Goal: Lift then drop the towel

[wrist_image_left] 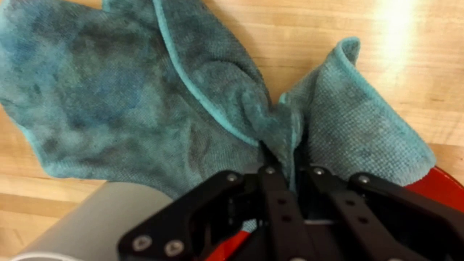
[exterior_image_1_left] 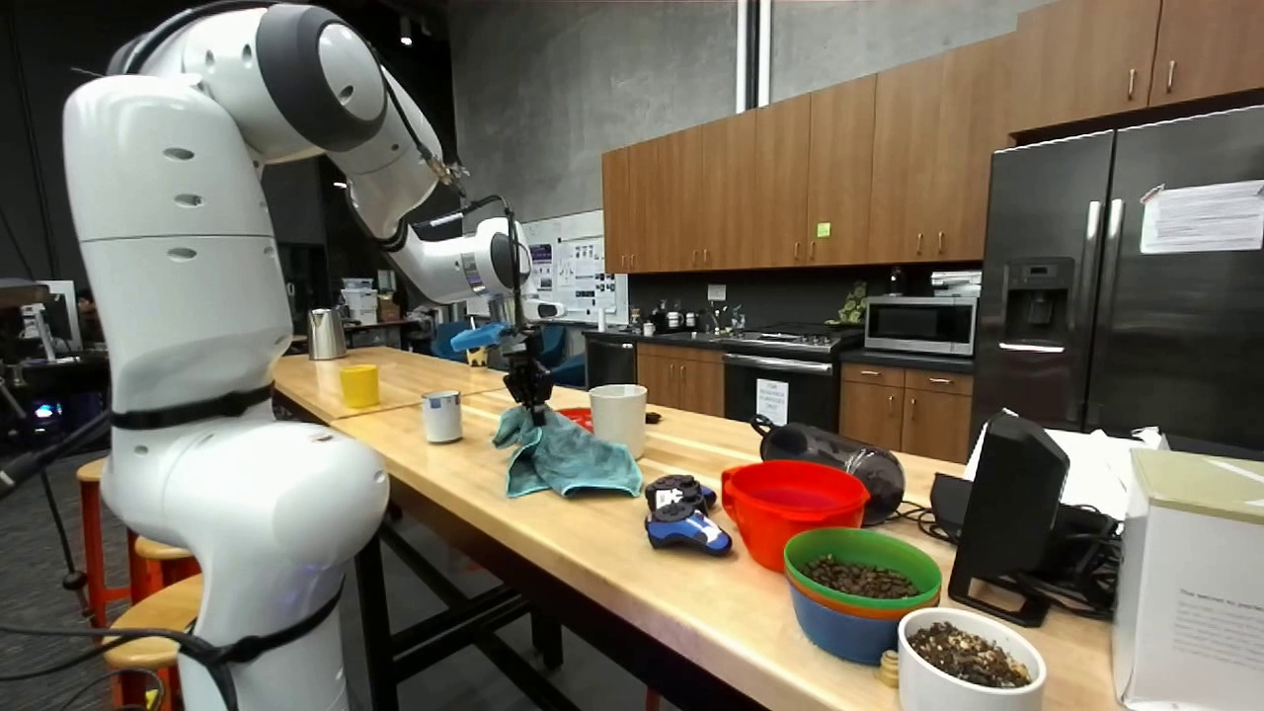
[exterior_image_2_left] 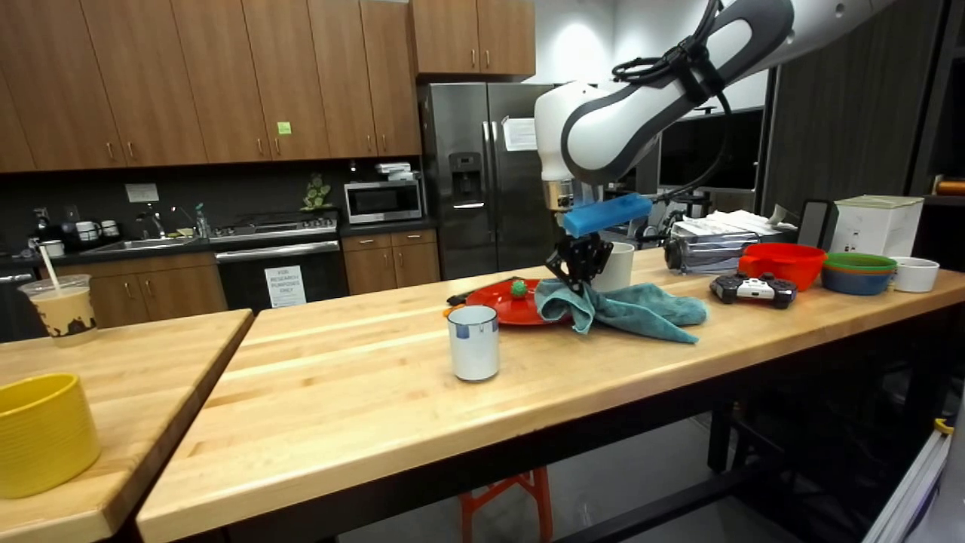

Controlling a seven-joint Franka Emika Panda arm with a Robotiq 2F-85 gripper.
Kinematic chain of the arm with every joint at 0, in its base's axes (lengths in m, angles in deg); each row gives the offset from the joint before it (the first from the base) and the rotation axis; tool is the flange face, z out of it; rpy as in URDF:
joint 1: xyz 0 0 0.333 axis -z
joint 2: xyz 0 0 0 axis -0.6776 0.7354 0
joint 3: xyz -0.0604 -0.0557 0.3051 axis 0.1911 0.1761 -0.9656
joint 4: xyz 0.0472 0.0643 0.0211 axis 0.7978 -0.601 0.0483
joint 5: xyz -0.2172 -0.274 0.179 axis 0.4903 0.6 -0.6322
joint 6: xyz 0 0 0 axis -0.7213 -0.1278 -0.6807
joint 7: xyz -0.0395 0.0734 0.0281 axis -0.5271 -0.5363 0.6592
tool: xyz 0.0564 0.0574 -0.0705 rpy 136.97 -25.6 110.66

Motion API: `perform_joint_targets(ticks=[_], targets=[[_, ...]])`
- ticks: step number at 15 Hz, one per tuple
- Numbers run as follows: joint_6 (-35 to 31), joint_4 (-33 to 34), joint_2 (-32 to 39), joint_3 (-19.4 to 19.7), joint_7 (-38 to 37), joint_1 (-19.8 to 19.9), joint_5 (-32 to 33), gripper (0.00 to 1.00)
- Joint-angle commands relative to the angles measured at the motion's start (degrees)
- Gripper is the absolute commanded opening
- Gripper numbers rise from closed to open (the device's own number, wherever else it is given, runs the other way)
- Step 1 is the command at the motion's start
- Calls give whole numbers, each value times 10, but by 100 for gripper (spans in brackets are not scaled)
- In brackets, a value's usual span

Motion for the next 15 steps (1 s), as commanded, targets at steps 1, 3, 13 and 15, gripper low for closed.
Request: perform_joint_targets(ticks=[1,3,13,15], targets=[[18,-3,-27,6,-10,11,-3,3],[19,-5,-35,7,-14,18,-3,3],[0,-25,-81,8,-113,48,28,3],[-17,-35,-93,1,-166,55,65,3]])
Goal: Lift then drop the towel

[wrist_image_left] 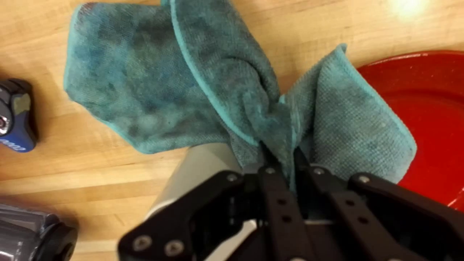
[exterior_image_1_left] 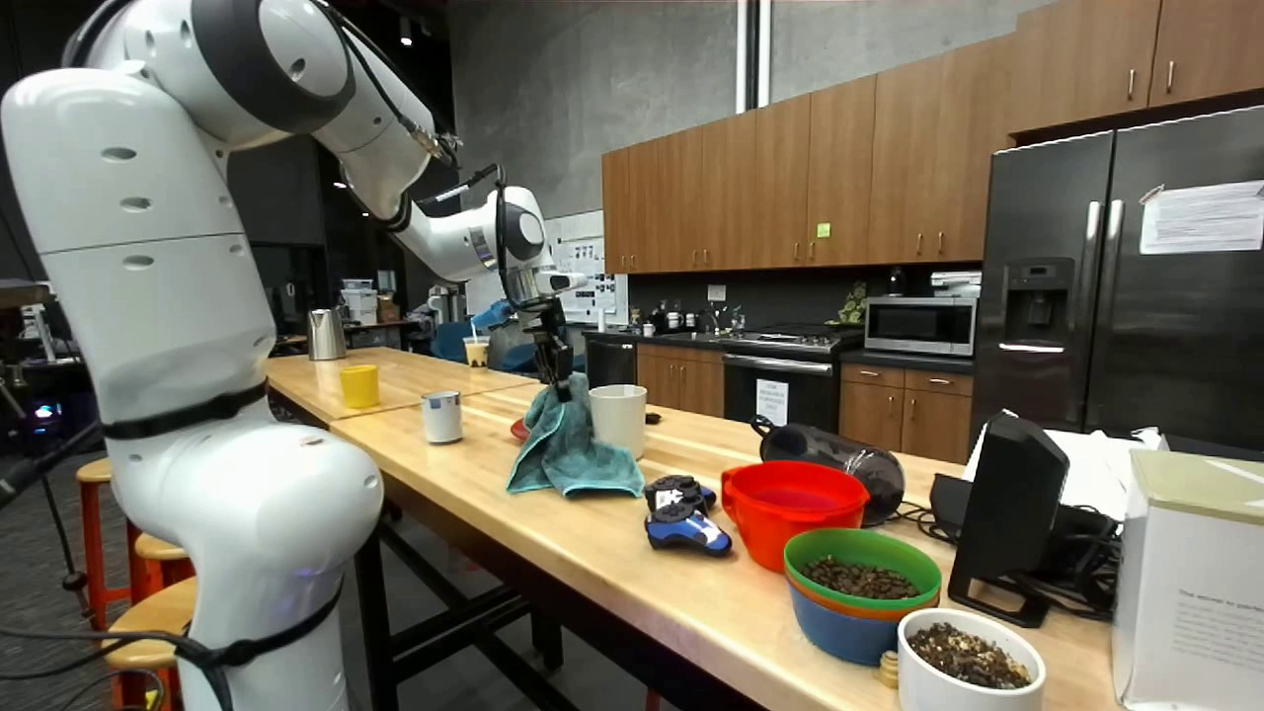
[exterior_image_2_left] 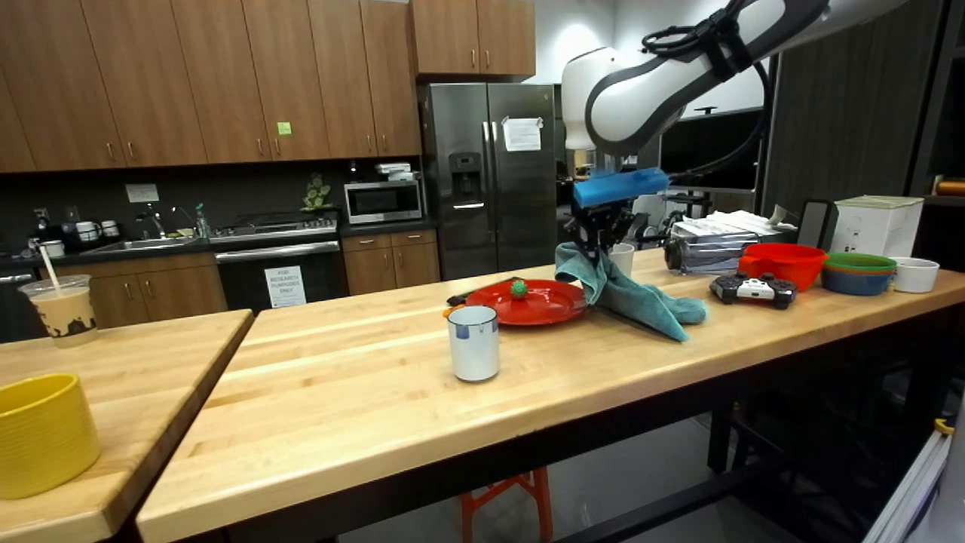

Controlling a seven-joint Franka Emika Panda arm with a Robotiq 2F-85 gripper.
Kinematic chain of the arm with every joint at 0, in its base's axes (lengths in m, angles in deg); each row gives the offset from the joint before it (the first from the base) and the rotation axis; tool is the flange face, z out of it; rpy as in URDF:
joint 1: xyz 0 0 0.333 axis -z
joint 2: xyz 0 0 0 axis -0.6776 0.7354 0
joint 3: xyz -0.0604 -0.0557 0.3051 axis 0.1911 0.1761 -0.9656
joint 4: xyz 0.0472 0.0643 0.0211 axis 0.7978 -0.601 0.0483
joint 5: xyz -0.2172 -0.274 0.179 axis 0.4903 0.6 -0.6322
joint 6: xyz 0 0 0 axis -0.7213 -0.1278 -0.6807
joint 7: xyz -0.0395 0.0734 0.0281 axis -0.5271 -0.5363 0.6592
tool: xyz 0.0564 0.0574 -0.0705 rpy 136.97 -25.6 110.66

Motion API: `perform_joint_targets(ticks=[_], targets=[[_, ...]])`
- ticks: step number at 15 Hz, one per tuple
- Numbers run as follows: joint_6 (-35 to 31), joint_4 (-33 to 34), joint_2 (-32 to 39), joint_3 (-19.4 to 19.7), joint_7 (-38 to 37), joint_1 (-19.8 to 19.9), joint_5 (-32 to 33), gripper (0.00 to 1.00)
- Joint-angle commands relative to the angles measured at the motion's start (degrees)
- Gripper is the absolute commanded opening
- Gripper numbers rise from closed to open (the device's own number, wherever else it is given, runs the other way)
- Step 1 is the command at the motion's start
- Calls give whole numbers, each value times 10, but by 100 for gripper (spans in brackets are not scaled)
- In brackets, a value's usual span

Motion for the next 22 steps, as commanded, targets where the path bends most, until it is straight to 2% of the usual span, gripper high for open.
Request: perform_joint_targets(ticks=[1,4,8,15,22], targets=[[-34,-32,-37,-11,-89,15,63,3],[-51,-47,-32,-26,-154,13,121,3],[-53,-62,-7,-49,-187,-3,149,3],[-66,-58,40,-57,-145,-43,108,3],[-73,-59,47,-47,-96,-50,61,3]])
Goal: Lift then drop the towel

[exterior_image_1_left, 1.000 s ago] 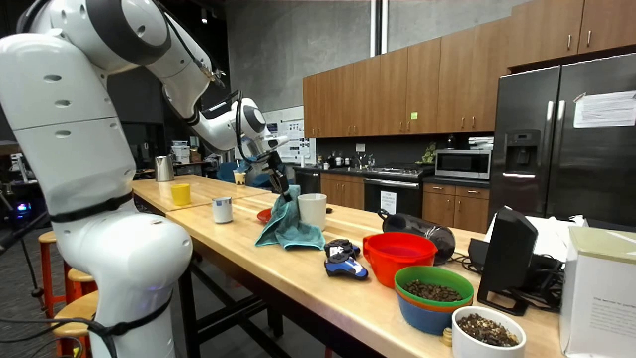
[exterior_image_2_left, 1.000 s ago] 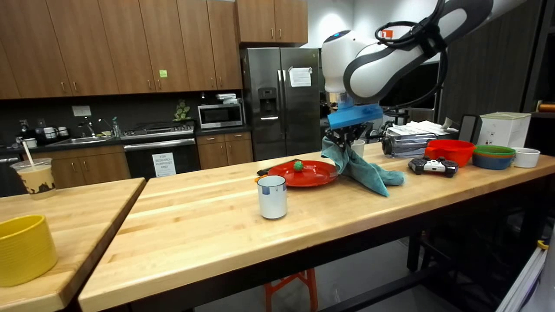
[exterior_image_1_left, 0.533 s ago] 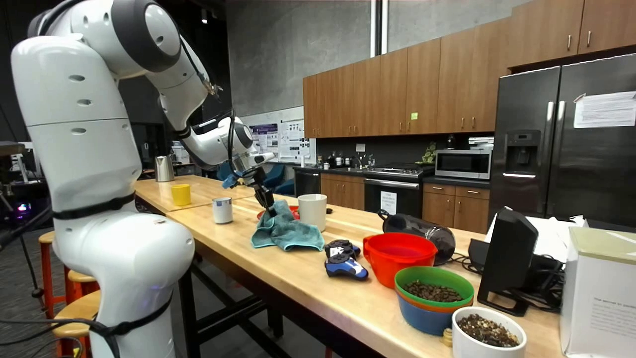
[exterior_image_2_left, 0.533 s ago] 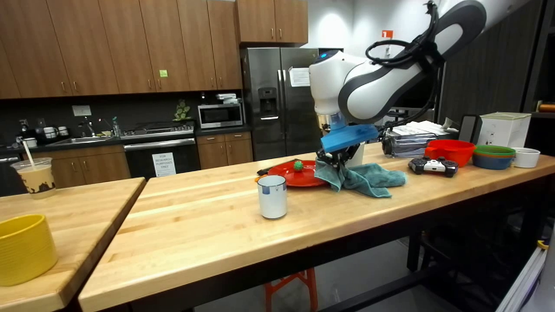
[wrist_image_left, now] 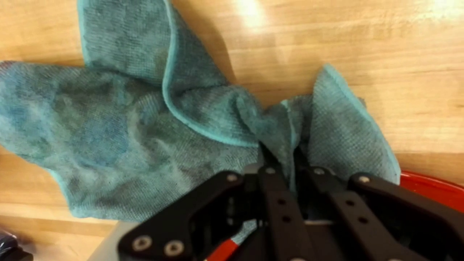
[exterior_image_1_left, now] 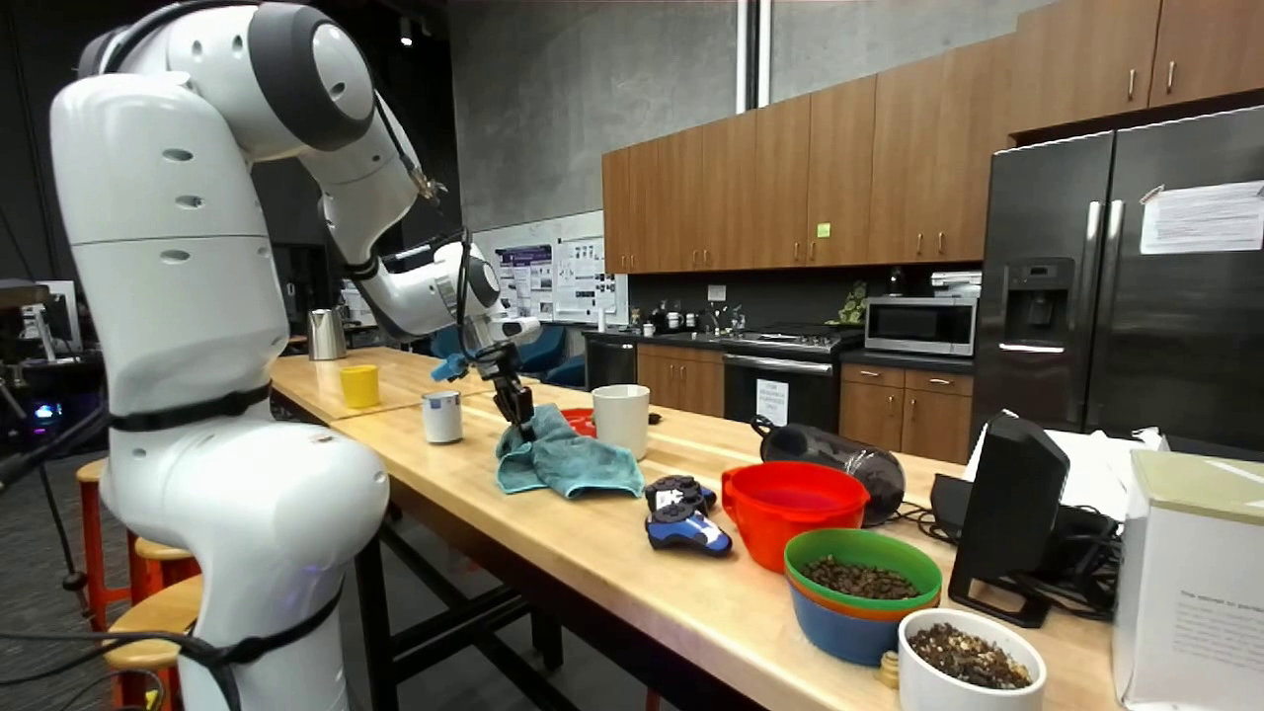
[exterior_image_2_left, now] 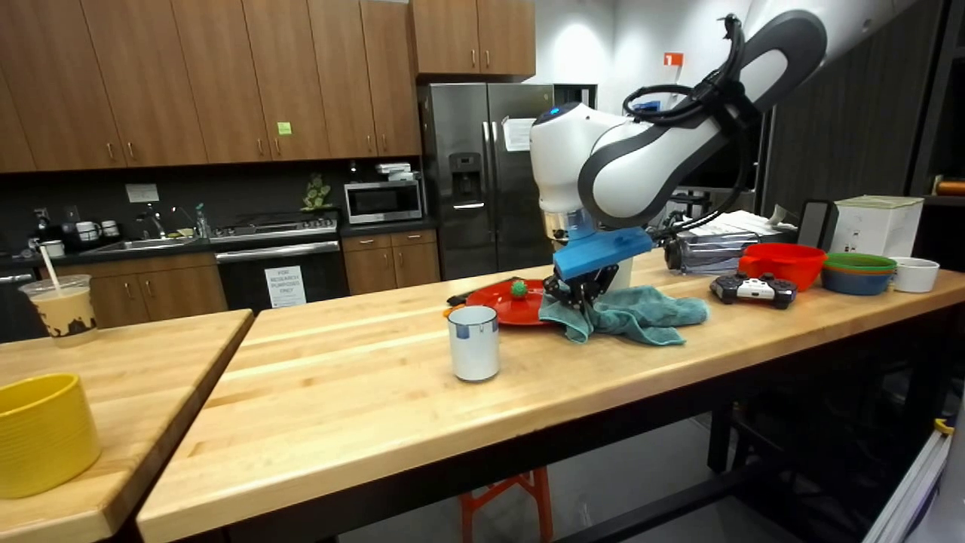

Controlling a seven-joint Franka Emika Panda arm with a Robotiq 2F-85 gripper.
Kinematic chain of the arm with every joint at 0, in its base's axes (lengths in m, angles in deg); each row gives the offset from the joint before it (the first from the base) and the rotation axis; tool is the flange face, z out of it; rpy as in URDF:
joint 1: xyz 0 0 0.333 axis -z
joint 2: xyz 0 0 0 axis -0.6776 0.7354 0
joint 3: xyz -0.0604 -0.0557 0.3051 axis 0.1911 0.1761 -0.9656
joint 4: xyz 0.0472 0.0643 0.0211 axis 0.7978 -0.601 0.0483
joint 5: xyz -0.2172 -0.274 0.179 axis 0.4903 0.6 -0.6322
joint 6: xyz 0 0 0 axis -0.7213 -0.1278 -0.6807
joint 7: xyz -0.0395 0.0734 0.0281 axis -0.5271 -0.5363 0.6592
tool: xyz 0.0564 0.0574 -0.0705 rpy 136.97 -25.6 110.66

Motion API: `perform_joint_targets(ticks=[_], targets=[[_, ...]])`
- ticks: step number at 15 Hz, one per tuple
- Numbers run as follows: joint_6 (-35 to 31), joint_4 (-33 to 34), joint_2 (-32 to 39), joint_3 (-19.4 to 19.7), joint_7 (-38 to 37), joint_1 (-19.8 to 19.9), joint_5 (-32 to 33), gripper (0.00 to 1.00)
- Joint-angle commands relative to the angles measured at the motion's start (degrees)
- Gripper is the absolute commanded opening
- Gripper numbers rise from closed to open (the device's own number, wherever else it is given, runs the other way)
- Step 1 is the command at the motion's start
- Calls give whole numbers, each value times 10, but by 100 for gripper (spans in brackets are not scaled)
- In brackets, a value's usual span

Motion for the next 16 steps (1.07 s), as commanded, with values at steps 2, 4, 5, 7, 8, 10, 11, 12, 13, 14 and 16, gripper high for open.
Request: perform_joint_targets(ticks=[2,4,5,7,8,10,11,12,13,14,16], targets=[[-17,3,4,18,82,-8,-81,3],[-25,8,12,23,166,-14,-158,3],[-22,10,16,25,205,-15,-193,3],[-3,21,25,23,266,-19,-244,3],[2,23,27,22,285,-19,-258,3],[13,31,34,20,311,-20,-275,3],[17,33,35,19,317,-20,-278,3],[22,37,38,19,322,-21,-278,3],[27,40,40,19,326,-22,-279,3],[29,40,41,19,329,-22,-278,3],[40,46,43,20,332,-22,-276,37]])
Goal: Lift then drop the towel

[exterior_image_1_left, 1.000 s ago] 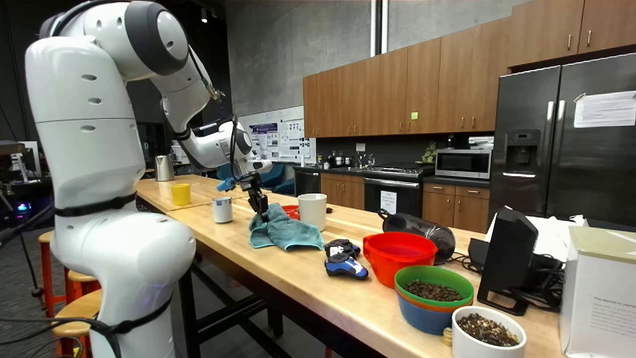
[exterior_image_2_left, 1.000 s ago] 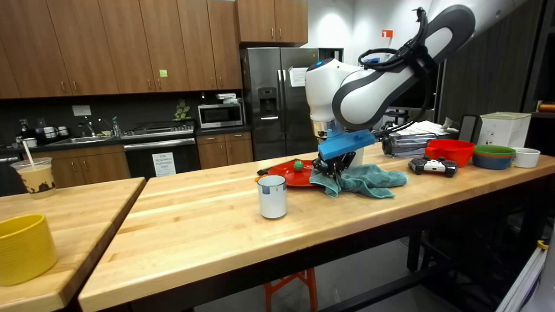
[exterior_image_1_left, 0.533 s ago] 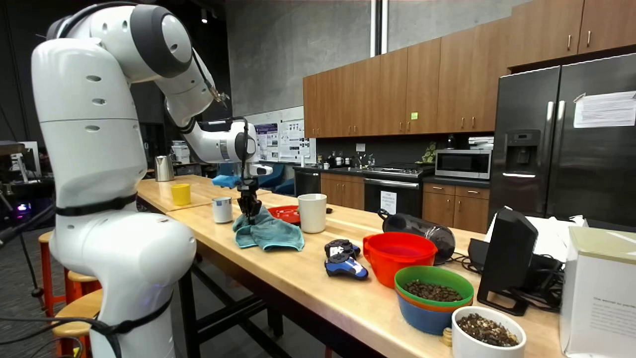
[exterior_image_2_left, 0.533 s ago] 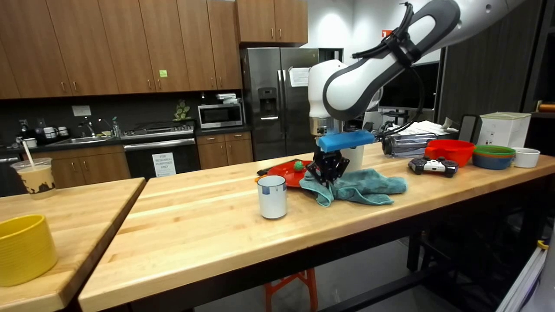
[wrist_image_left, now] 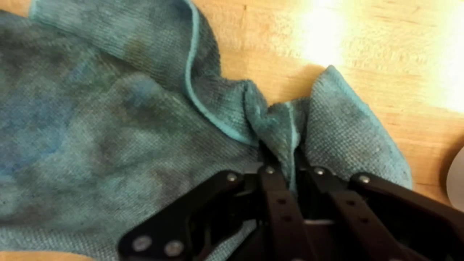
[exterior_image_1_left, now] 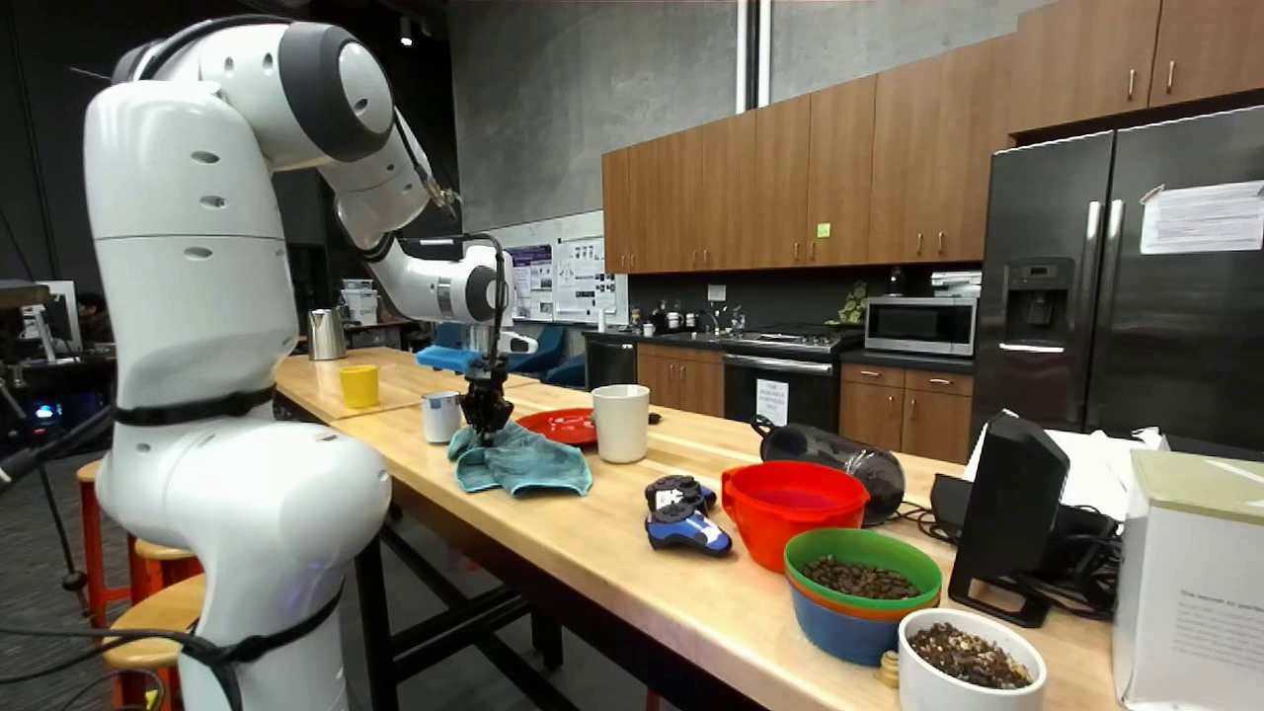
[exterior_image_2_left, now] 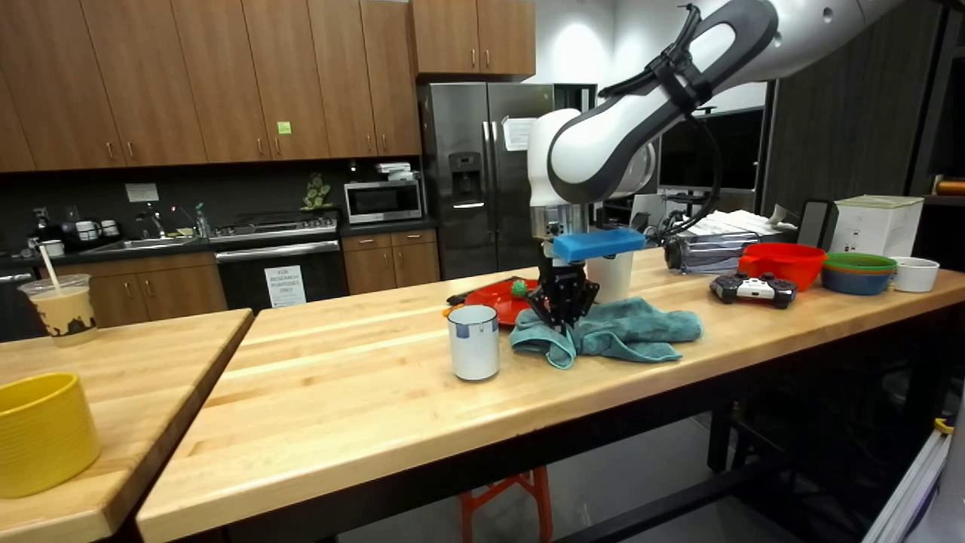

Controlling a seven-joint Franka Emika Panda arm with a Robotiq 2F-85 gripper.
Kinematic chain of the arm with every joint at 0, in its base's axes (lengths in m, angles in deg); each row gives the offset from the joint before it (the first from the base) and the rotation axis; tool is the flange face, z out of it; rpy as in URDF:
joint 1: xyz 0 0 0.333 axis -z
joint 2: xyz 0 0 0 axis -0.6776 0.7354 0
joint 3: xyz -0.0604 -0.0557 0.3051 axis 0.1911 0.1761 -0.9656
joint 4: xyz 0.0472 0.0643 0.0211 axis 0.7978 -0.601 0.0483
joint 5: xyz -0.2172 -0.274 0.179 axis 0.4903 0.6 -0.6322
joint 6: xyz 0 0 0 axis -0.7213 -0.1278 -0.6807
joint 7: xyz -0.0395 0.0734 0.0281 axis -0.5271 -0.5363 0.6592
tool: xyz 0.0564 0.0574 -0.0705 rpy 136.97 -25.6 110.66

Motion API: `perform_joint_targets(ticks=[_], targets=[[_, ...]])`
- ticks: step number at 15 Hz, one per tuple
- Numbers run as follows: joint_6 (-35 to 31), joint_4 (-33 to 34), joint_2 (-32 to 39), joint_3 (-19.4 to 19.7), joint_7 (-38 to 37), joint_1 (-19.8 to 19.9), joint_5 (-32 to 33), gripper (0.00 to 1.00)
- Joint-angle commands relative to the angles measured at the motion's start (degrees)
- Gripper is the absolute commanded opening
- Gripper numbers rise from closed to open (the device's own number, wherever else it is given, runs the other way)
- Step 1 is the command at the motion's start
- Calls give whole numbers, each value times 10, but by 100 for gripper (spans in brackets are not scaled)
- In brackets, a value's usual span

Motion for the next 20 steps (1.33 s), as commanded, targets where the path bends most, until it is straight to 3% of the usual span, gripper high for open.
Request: perform_joint_targets(ticks=[1,8,9,10,13,17,20], targets=[[26,16,8,6,19,-4,-10,42],[68,29,3,7,22,-4,-2,88],[48,21,7,5,11,-5,0,94],[49,21,7,5,11,-5,0,77],[49,21,8,5,11,-6,0,94],[48,21,9,5,11,-6,0,94],[45,20,9,6,11,-5,-1,100]])
